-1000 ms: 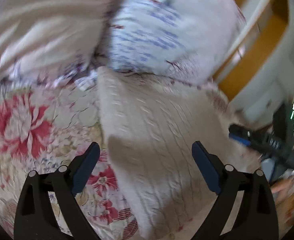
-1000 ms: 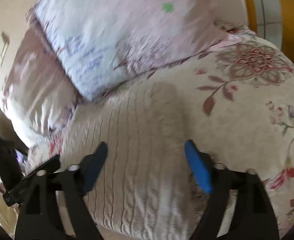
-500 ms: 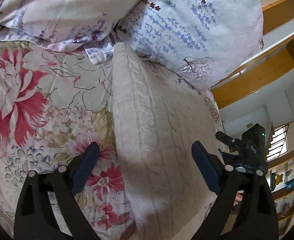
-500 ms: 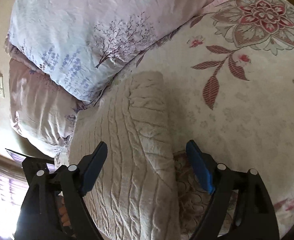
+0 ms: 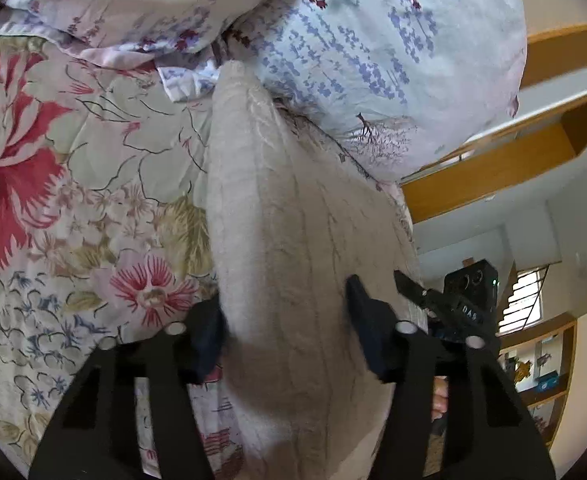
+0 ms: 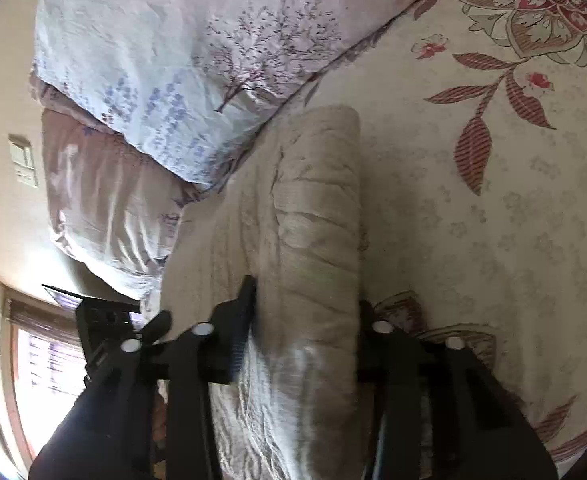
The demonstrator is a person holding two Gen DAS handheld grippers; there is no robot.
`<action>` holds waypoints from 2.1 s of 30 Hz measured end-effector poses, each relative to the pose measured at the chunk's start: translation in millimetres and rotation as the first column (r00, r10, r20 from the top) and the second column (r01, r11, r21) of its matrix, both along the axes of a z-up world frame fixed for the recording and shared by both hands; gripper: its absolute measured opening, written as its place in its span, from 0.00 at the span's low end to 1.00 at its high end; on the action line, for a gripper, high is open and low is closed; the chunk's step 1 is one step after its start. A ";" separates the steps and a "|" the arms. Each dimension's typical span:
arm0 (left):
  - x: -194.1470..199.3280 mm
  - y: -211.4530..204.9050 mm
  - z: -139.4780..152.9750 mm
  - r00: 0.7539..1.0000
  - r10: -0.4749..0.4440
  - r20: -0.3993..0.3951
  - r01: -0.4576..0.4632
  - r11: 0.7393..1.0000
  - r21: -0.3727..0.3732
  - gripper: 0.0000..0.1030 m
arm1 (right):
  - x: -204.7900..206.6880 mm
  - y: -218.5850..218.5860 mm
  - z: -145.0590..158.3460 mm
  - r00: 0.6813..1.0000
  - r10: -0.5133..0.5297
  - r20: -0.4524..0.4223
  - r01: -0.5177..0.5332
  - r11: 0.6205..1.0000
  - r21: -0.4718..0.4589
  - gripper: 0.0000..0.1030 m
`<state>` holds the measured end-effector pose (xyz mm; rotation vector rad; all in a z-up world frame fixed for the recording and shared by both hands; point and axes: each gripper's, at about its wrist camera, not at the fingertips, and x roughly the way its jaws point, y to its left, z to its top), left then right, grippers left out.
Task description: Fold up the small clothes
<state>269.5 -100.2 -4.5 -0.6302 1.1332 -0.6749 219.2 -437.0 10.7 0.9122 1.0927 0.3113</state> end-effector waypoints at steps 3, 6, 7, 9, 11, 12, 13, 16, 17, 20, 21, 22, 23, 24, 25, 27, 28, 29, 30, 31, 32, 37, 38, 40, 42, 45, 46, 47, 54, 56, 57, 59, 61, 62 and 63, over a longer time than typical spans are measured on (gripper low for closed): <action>-3.7 4.2 6.0 1.000 0.004 0.017 -0.004 1.000 -0.017 0.37 | -3.5 3.7 8.8 1.000 -0.012 0.026 0.012 1.000 -0.004 0.30; -8.0 11.1 15.5 0.999 -0.006 0.032 0.008 0.999 -0.054 0.35 | -7.6 10.3 21.9 0.997 -0.016 0.070 0.015 1.000 0.011 0.29; -10.6 13.3 19.6 0.999 -0.008 0.038 0.010 0.998 -0.062 0.34 | -8.8 14.0 26.4 0.996 -0.013 0.084 0.012 1.000 0.013 0.28; -18.2 20.3 27.0 0.998 -0.007 0.055 0.011 0.998 -0.061 0.34 | -10.9 25.7 34.7 0.995 0.002 0.102 -0.003 1.000 0.008 0.28; -26.5 32.6 35.1 0.998 -0.002 0.071 0.005 0.998 -0.055 0.34 | -12.5 43.6 40.3 0.993 0.027 0.113 -0.027 1.000 0.002 0.28; -29.3 40.9 37.9 0.997 0.005 0.074 -0.001 0.999 -0.054 0.34 | -12.9 51.2 41.5 0.993 0.036 0.116 -0.037 0.999 0.003 0.28; -33.7 52.8 41.4 0.997 0.016 0.077 -0.012 0.999 -0.052 0.34 | -12.3 57.2 42.7 0.992 0.043 0.120 -0.044 0.999 0.005 0.28; -42.8 90.1 49.5 0.995 0.054 0.086 -0.049 0.997 -0.051 0.34 | -8.3 86.5 47.4 0.985 0.085 0.148 -0.086 0.996 0.002 0.27; -46.8 101.0 51.7 0.994 0.066 0.090 -0.062 0.997 -0.048 0.34 | -6.3 99.2 49.1 0.981 0.107 0.160 -0.108 0.994 -0.005 0.27; -56.5 138.0 53.7 0.988 0.116 0.104 -0.113 0.993 -0.033 0.34 | 0.1 133.7 50.5 0.969 0.162 0.185 -0.157 0.987 -0.042 0.27; -58.2 148.0 51.9 0.985 0.136 0.103 -0.133 0.991 -0.029 0.35 | 1.9 143.6 48.4 0.966 0.180 0.186 -0.174 0.983 -0.051 0.27; -58.2 159.4 48.4 0.982 0.163 0.098 -0.161 0.987 -0.022 0.35 | 4.2 153.9 45.7 0.963 0.198 0.182 -0.189 0.980 -0.063 0.27; -56.2 166.7 43.3 0.979 0.183 0.089 -0.183 0.983 -0.010 0.36 | 7.8 165.6 39.7 0.962 0.218 0.164 -0.207 0.975 -0.080 0.27; -55.0 175.2 37.7 0.976 0.206 0.075 -0.207 0.978 0.012 0.37 | 11.0 174.1 32.4 0.963 0.233 0.136 -0.221 0.970 -0.097 0.28; -51.9 183.6 25.2 0.972 0.232 0.039 -0.233 0.972 0.042 0.39 | 14.1 180.5 25.6 0.966 0.237 0.101 -0.223 0.966 -0.130 0.31; -48.8 190.2 8.2 0.969 0.247 -0.020 -0.246 0.968 0.039 0.45 | 18.9 183.5 16.6 0.973 0.220 0.066 -0.208 0.967 -0.150 0.39; -49.1 193.2 3.9 0.967 0.252 -0.029 -0.251 0.968 0.018 0.49 | 20.5 181.0 14.4 0.976 0.213 0.050 -0.205 0.970 -0.127 0.41; -49.4 194.2 4.7 0.968 0.251 -0.024 -0.251 0.968 0.018 0.50 | 21.9 177.2 12.1 0.977 0.210 0.026 -0.206 0.973 -0.101 0.43; -50.3 194.8 7.9 0.968 0.253 -0.010 -0.252 0.967 0.032 0.51 | 22.3 174.1 11.6 0.977 0.211 0.016 -0.209 0.974 -0.085 0.44; -53.3 196.5 15.5 0.964 0.264 0.028 -0.265 0.963 0.057 0.52 | 21.8 171.8 12.6 0.978 0.208 0.013 -0.206 0.975 -0.084 0.44; -57.7 198.8 22.3 0.960 0.273 0.065 -0.277 0.958 0.075 0.53 | 20.6 167.5 15.8 0.981 0.195 0.021 -0.193 0.977 -0.088 0.45; -84.5 186.1 67.3 0.917 0.228 0.326 -0.303 0.932 0.199 0.68 | 23.6 143.4 28.0 0.992 0.102 0.072 -0.097 0.992 -0.076 0.45; -87.8 175.9 73.8 0.911 0.195 0.365 -0.290 0.929 0.229 0.68 | 26.8 143.7 27.2 0.992 0.101 0.069 -0.096 0.993 -0.075 0.45; -95.4 155.6 80.8 0.900 0.119 0.419 -0.257 0.922 0.291 0.71 | 30.8 147.3 25.4 0.991 0.110 0.072 -0.103 0.991 -0.090 0.32; -99.7 141.7 80.8 0.897 0.074 0.435 -0.235 0.915 0.329 0.74 | 33.0 159.1 31.6 0.986 0.121 0.112 -0.102 0.981 -0.163 0.15; -100.5 129.4 75.8 0.903 0.045 0.427 -0.219 0.903 0.370 0.74 | 33.0 164.0 52.7 0.973 0.107 0.203 -0.044 0.955 -0.293 0.09; -99.2 128.1 72.5 0.905 0.042 0.423 -0.220 0.897 0.383 0.74 | 34.5 163.4 53.9 0.975 0.094 0.202 -0.026 0.947 -0.319 0.09; -99.1 126.2 70.5 0.907 0.040 0.420 -0.222 0.891 0.396 0.74 | 38.0 163.8 51.8 0.980 0.088 0.178 -0.020 0.936 -0.352 0.09; -101.3 121.3 61.7 0.911 0.033 0.411 -0.245 0.845 0.476 0.74 | 45.1 170.0 45.9 0.991 0.108 0.079 -0.063 0.896 -0.439 0.19; -104.2 122.7 64.5 0.904 0.035 0.426 -0.264 0.829 0.492 0.74 | 36.6 172.9 60.4 0.987 0.105 0.125 -0.038 0.891 -0.453 0.31; -105.3 123.2 65.6 0.901 0.034 0.432 -0.272 0.820 0.503 0.74 | 29.7 173.6 68.2 0.981 0.115 0.157 -0.032 0.891 -0.452 0.35; -107.0 124.6 66.3 0.898 0.034 0.439 -0.288 0.800 0.526 0.75 | 16.5 178.1 80.7 0.965 0.154 0.212 -0.045 0.895 -0.444 0.43; -106.9 126.3 65.1 0.903 0.034 0.429 -0.283 0.797 0.533 0.75 | 5.1 186.7 88.2 0.948 0.209 0.239 -0.080 0.886 -0.457 0.43; -106.8 126.9 64.0 0.906 0.034 0.423 -0.280 0.797 0.535 0.75 | -0.9 193.5 91.3 0.938 0.246 0.245 -0.104 0.873 -0.477 0.43; -106.8 127.2 62.7 0.908 0.034 0.418 -0.277 0.797 0.537 0.75 | -5.0 199.8 92.3 0.930 0.275 0.245 -0.124 0.860 -0.495 0.43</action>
